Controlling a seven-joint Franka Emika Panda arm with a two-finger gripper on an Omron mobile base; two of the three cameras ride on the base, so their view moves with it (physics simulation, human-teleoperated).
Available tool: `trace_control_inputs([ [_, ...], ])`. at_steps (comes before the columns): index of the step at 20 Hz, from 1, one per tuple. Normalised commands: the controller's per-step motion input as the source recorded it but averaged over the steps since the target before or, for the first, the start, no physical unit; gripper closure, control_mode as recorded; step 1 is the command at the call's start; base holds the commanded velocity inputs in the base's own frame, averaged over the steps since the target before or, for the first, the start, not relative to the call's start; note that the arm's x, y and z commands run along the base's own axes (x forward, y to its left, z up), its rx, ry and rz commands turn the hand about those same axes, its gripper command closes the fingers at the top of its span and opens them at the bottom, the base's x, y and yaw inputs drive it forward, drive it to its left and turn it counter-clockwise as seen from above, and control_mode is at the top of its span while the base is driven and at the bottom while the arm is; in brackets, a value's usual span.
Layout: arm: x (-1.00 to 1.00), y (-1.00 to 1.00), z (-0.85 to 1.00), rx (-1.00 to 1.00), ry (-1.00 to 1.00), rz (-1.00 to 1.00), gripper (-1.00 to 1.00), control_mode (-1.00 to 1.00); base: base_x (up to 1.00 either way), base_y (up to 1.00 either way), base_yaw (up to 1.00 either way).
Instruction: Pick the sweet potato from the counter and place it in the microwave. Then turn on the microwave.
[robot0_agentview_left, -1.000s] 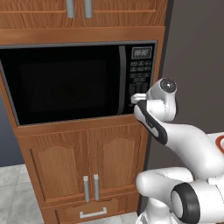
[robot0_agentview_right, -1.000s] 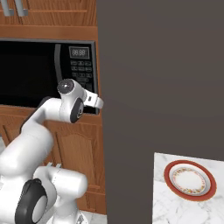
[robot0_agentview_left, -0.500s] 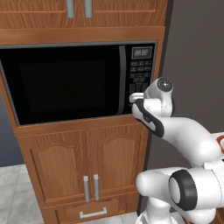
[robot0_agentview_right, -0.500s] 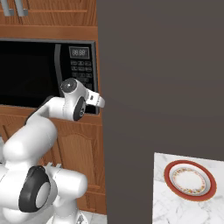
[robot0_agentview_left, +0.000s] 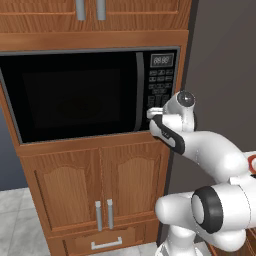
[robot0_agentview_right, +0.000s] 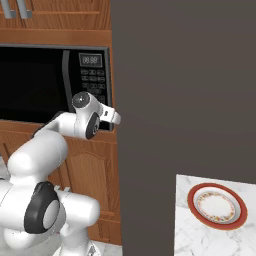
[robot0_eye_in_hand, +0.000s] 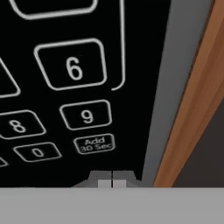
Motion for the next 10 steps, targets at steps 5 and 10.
trace_control_inputs([
  [5, 0.24, 0.0, -0.12, 0.0, 0.0, 0.0, 1.0, -1.0, 0.0, 0.0, 0.0],
  [10, 0.3, 0.0, -0.13, 0.0, 0.0, 0.0, 1.0, -1.0, 0.0, 0.0, 0.0],
])
